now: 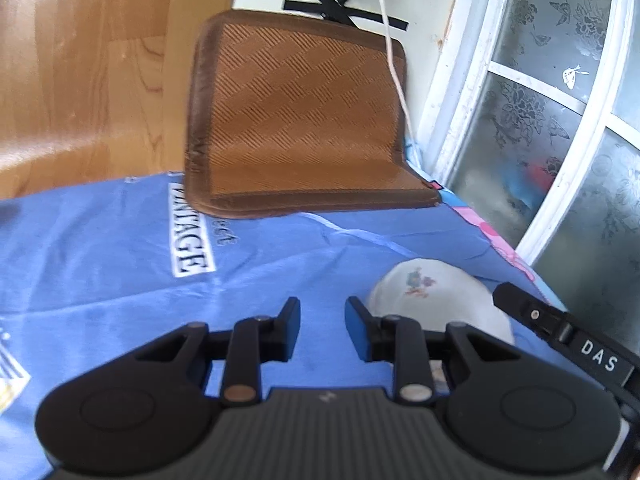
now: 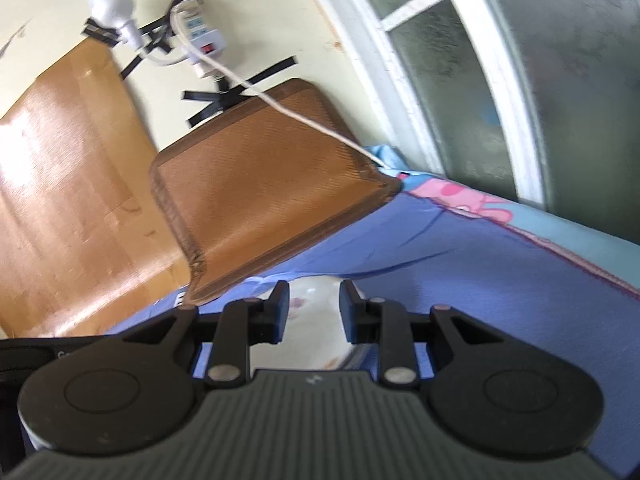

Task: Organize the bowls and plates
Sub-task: 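Withdraw both open grippers from the plate stack, then grasp a red-flowered white bowl rim with the left gripper while the right grasps another bowl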

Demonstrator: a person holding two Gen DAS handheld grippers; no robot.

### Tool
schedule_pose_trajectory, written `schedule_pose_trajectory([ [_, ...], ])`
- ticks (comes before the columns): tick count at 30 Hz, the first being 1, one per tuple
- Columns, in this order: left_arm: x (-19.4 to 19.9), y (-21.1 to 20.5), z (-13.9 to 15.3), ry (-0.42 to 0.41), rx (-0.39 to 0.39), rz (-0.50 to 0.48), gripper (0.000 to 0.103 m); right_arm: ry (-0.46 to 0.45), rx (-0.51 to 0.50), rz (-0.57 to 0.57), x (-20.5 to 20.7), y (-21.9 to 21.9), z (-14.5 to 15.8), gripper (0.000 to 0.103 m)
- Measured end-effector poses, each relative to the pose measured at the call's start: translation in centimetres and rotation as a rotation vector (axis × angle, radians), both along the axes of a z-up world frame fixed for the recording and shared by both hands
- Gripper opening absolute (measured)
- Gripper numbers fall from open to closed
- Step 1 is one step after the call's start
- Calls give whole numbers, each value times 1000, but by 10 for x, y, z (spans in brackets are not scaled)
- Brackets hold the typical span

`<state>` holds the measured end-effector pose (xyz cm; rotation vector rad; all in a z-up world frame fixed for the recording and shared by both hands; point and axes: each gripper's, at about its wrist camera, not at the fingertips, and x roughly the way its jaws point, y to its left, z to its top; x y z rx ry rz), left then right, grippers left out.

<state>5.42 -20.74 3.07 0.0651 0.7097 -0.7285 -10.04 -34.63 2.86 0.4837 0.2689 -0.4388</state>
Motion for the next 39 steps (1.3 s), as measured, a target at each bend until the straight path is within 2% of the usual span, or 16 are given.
schedule_pose_trajectory([
  [8, 11, 42, -6, -13, 15, 71, 27, 28, -19, 116, 24, 35, -1, 31],
  [15, 31, 85, -15, -2, 33, 171, 27, 71, -13, 214, 48, 65, -5, 31],
  [24, 55, 155, -19, -30, 70, 312, 27, 102, -26, 365, 90, 114, -3, 31],
  [39, 88, 267, -33, -65, 181, 535, 28, 141, -57, 572, 141, 196, -4, 31],
])
